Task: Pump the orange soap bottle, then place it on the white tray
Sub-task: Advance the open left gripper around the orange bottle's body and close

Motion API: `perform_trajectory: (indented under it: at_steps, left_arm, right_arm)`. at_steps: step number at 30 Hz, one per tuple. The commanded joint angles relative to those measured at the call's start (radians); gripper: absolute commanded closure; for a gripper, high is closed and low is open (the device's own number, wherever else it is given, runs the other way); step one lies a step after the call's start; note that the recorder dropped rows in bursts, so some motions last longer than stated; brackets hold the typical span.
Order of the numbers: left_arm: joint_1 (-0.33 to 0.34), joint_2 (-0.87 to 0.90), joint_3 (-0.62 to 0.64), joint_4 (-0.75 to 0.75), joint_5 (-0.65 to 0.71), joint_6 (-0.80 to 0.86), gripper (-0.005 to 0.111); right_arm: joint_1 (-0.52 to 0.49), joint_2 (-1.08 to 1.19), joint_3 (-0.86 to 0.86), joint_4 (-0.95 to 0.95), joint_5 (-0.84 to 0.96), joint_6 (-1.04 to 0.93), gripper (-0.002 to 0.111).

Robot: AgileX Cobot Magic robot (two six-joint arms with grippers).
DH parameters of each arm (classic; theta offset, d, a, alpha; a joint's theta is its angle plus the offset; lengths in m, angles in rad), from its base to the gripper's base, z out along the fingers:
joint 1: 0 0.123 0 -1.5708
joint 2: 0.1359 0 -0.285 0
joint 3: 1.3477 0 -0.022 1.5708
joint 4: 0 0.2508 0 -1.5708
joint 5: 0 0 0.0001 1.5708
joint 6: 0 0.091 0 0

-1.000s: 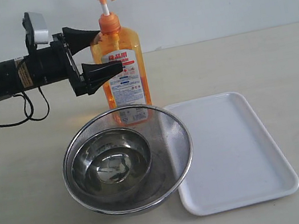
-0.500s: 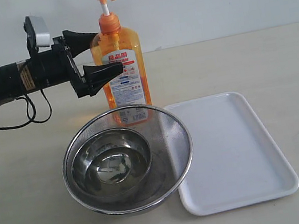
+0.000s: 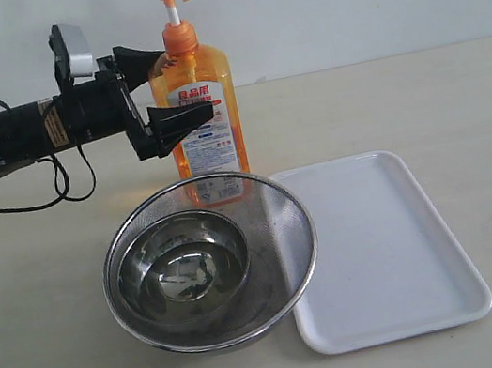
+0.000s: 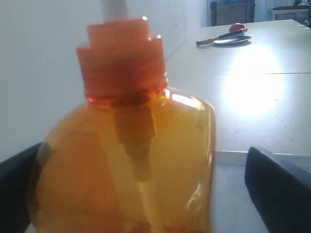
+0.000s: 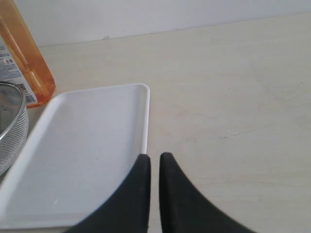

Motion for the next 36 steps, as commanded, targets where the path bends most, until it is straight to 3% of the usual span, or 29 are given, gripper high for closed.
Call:
perform_trajectory:
  at_steps: [1,36]
  left_arm:
    - [-0.011,0.001,-0.005,-0.024,-0.008,0.006,-0.003]
    - [-0.034,0.050,-0.005,-0.074,-0.008,0.052,-0.003]
  right_arm:
    - [-0.001,-0.005,-0.001,0.000,-0.007,-0.004,0.106]
    - [-0.001,-0.005,-0.001,0.000,-0.005,-0.004,0.106]
